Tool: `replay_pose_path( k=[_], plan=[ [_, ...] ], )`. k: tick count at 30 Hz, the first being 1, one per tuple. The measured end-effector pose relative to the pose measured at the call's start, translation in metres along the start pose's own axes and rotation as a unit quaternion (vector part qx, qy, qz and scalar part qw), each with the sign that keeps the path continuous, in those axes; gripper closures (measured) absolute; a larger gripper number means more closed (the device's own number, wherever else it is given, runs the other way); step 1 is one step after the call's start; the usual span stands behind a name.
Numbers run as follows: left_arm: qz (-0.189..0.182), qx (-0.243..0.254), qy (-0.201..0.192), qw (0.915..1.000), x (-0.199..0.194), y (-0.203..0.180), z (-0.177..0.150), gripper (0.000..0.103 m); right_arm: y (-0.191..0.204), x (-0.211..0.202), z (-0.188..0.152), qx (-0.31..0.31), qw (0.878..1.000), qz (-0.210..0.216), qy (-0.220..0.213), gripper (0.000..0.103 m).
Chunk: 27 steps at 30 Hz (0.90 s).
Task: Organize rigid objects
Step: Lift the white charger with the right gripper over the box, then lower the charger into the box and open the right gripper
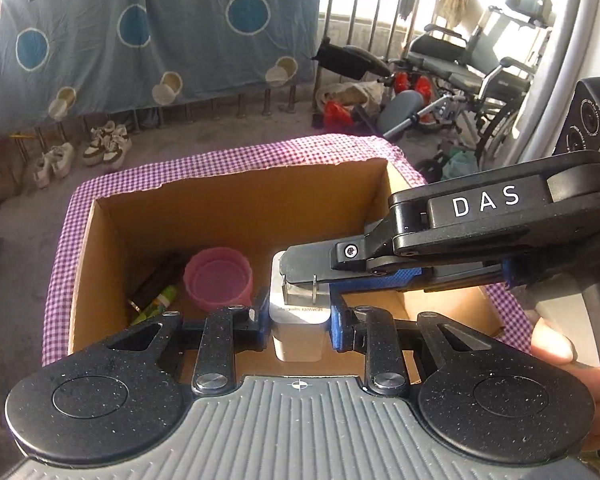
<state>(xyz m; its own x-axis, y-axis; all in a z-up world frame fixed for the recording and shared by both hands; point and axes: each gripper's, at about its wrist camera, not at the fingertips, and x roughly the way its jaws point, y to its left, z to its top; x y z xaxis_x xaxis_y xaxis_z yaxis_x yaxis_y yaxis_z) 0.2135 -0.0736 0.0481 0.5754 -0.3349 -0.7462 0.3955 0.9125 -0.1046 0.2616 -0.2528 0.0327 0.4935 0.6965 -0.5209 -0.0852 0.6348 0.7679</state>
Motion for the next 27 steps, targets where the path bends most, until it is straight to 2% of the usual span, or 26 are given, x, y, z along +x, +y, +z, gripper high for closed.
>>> replay_pose_path(
  k=[4, 9, 16, 21, 27],
  plan=[
    [0.01, -0.011, 0.048, 0.9987, 0.027, 0.01, 0.005, 0.077, -0.025, 0.038, 0.019, 0.039, 0.998, -0.009, 0.053, 0.064],
    [0.007, -0.048, 0.113, 0.9923, 0.057, 0.028, 0.01, 0.077, -0.042, 0.073, 0.029, 0.065, 0.992, -0.034, 0.098, 0.064],
    [0.006, -0.09, 0.166, 0.982, 0.074, 0.041, 0.0, 0.077, -0.051, 0.099, 0.029, 0.071, 0.986, -0.064, 0.137, 0.064],
    [0.007, -0.097, 0.174, 0.9799, 0.075, 0.044, -0.008, 0.075, -0.047, 0.108, 0.025, 0.054, 0.986, -0.074, 0.14, 0.064],
    [0.006, -0.091, 0.161, 0.9827, 0.061, 0.044, -0.01, 0.074, -0.042, 0.1, 0.028, 0.038, 0.99, -0.07, 0.12, 0.064]
  ],
)
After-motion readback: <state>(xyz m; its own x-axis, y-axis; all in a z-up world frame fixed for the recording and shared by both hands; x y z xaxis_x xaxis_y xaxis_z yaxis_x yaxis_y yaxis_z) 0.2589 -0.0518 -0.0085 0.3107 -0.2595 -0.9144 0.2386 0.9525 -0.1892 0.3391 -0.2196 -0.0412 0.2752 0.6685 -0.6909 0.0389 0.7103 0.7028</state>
